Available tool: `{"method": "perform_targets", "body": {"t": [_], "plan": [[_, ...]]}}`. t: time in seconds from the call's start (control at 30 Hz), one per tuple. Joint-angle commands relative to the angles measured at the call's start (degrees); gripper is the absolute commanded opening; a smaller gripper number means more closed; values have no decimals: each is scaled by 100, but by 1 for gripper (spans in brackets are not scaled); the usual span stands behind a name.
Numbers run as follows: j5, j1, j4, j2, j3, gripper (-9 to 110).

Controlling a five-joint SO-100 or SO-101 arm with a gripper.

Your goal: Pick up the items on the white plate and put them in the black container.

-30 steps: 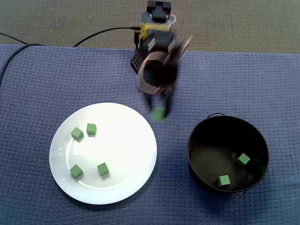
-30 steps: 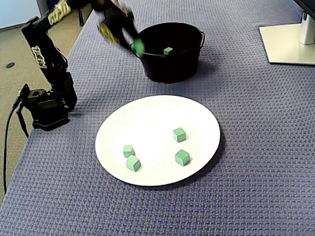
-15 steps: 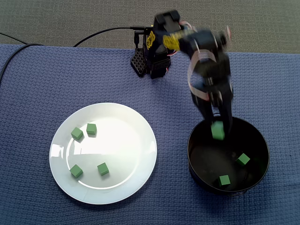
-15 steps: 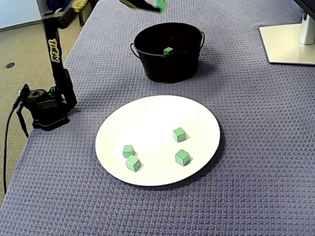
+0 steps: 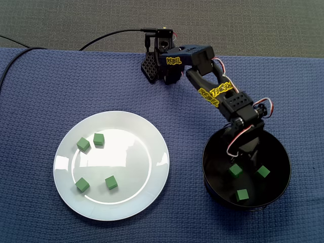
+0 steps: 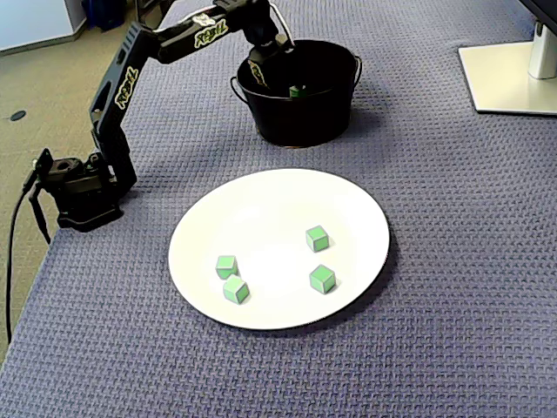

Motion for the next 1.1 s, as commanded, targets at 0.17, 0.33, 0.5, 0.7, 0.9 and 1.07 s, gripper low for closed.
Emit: {"method": "perform_targets", "body": {"t": [0.17,0.33,0.5,0.7,0.9,1.07], "plan": [[246,888,598,4140,1222,45],[413,3322,1397,5546,1529,58],[-97,6038,1266,5423,2355,62],[-861,7550,-791,4192,3806,57],[-1397,7945,-580,2936,3542,55],[-1951,7963,-422,2382,3463,52]]}}
